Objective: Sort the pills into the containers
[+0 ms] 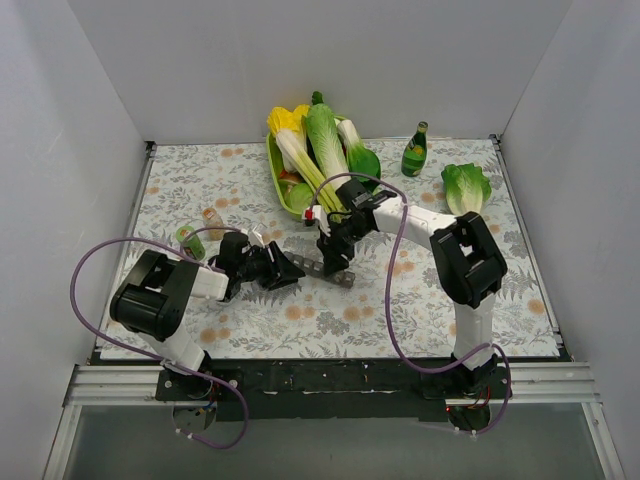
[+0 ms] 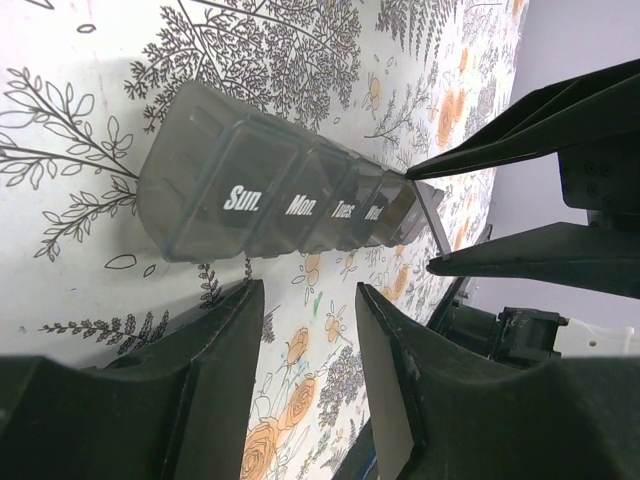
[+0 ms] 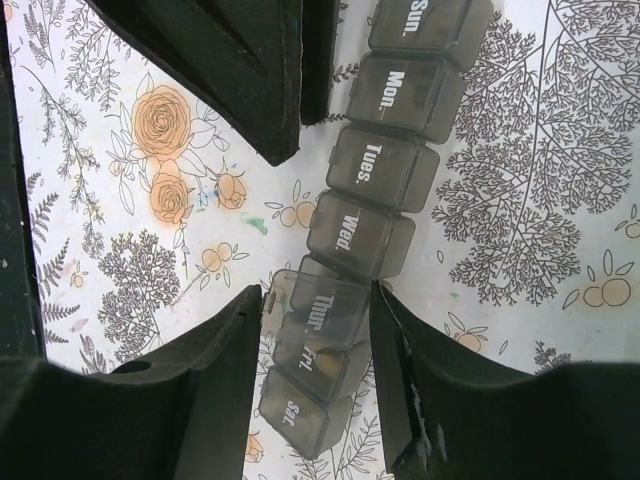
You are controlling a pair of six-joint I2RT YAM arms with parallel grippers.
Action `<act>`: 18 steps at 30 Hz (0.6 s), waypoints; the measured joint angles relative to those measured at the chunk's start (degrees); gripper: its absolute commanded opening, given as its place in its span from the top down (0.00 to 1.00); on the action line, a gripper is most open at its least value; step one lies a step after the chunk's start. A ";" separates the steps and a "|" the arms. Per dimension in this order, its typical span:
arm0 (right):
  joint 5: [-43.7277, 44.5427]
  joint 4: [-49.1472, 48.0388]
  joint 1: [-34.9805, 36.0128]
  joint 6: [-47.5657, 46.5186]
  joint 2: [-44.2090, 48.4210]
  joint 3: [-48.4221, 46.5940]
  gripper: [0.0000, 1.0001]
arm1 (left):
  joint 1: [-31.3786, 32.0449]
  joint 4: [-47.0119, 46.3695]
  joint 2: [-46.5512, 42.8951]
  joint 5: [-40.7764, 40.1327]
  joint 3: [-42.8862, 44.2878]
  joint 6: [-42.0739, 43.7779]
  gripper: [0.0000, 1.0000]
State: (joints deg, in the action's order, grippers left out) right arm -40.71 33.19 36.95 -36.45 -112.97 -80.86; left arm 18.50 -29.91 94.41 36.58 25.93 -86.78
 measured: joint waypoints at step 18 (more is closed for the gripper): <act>-7.69 3.39 -2.82 1.81 -5.97 -4.11 0.61 | 0.00 16.22 -20.74 -1.60 2.95 12.28 0.35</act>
State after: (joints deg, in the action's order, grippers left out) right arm -48.40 36.58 34.13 -34.63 -118.93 -84.97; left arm 18.50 -13.69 73.67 34.98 28.88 -74.50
